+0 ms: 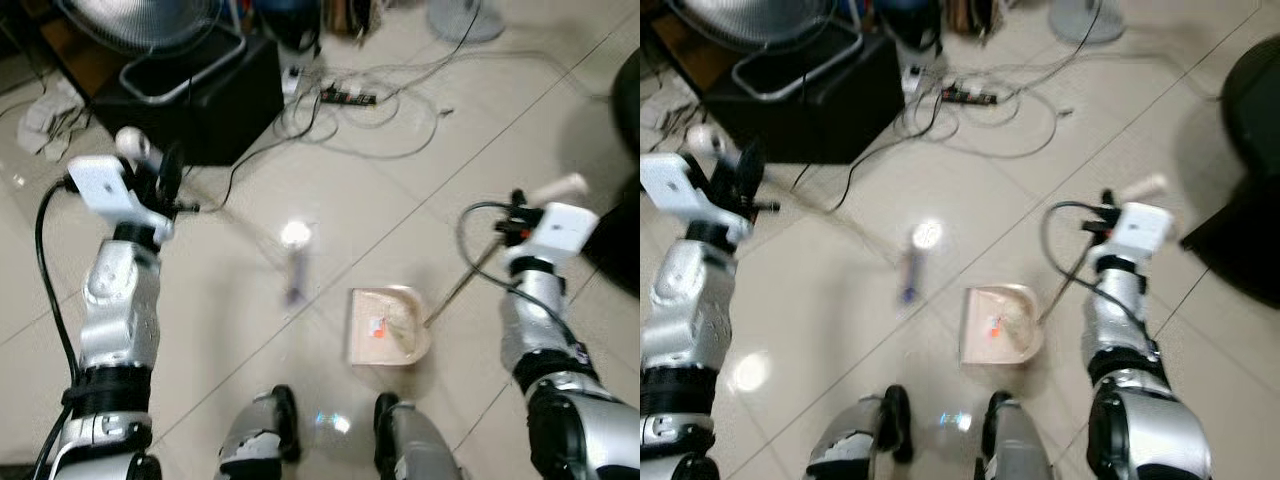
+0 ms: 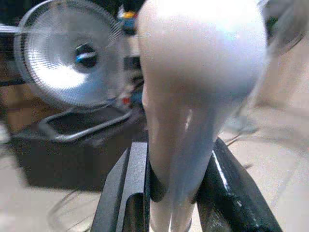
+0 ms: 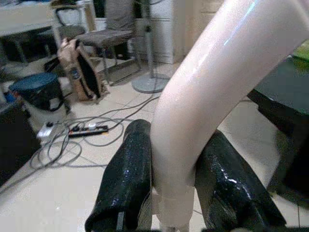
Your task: Sweep floor
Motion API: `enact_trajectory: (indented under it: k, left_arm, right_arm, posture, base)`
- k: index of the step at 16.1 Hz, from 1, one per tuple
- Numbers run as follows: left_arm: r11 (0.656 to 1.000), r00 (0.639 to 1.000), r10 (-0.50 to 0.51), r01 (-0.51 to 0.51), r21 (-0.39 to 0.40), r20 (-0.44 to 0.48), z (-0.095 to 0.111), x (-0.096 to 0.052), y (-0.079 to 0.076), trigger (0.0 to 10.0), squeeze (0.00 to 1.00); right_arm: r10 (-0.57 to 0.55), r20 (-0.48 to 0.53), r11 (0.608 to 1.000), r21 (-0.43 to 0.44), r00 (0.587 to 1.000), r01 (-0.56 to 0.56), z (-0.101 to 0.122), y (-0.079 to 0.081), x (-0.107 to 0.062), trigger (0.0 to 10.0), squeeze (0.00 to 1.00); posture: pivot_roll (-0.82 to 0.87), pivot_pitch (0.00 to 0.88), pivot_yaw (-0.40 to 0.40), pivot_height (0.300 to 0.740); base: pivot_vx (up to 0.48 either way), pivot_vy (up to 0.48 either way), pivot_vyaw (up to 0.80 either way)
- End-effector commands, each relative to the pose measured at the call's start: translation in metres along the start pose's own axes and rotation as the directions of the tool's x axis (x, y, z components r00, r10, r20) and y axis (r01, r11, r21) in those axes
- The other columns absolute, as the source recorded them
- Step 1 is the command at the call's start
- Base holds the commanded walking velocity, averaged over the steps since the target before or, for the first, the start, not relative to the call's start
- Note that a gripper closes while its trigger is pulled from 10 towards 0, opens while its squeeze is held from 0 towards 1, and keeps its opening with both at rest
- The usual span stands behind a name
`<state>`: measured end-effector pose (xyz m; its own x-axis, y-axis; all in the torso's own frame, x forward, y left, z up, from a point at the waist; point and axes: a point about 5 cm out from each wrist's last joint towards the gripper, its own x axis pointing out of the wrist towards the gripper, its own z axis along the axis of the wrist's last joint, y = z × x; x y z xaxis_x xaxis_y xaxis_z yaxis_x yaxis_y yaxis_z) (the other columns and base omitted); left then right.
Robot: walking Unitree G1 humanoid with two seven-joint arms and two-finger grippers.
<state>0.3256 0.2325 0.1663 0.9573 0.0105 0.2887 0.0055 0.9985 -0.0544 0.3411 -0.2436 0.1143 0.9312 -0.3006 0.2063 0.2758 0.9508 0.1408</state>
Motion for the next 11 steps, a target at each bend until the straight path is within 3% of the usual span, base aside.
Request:
enact_trajectory:
  k: [1,3,5,7,9,11]
  left_arm:
    - [0.996,0.998,0.048,-0.045,0.080,-0.029,-0.011,-0.011,0.006,10.0,0.00]
    - [0.983,0.998,0.027,-0.015,0.183,-0.064,-0.023,-0.024,0.002,10.0,0.00]
    - [0.988,0.994,0.056,-0.042,0.145,-0.096,-0.031,-0.032,0.005,10.0,0.00]
    - [0.987,0.992,0.037,-0.018,0.162,-0.118,-0.040,-0.044,0.001,10.0,0.00]
    - [0.981,0.992,0.019,0.007,0.196,-0.129,-0.041,-0.052,-0.005,10.0,0.00]
    - [0.979,0.985,-0.014,0.048,0.197,-0.170,-0.045,-0.053,-0.010,10.0,0.00]
  right_arm:
    - [0.004,0.041,0.998,0.064,0.999,-0.007,0.014,0.002,0.011,10.0,0.00]
    - [-0.011,0.074,0.994,0.105,0.997,0.003,0.033,0.002,0.026,10.0,0.00]
    - [-0.008,0.097,0.985,0.172,0.995,-0.009,0.050,0.003,0.039,10.0,0.00]
    - [0.074,0.042,0.966,0.245,0.996,-0.083,0.061,0.009,0.052,10.0,0.00]
    - [0.150,0.105,0.955,0.241,0.983,-0.171,0.090,0.013,0.062,10.0,0.00]
    - [0.150,0.132,0.941,0.283,0.980,-0.183,0.106,0.011,0.067,10.0,0.00]
  posture:
    - [0.07,0.119,0.022,0.740]
    - [0.06,0.113,0.022,0.740]
    - [0.05,0.107,0.023,0.740]
    - [0.03,0.056,0.021,0.740]
    - [0.03,0.036,0.013,0.740]
    - [0.02,0.040,0.010,0.740]
  base:
    - [0.000,0.000,0.00]
    - [0.000,0.000,0.00]
    - [0.000,0.000,0.00]
    - [0.000,0.000,0.00]
    - [0.000,0.000,0.00]
    - [0.000,0.000,0.40]
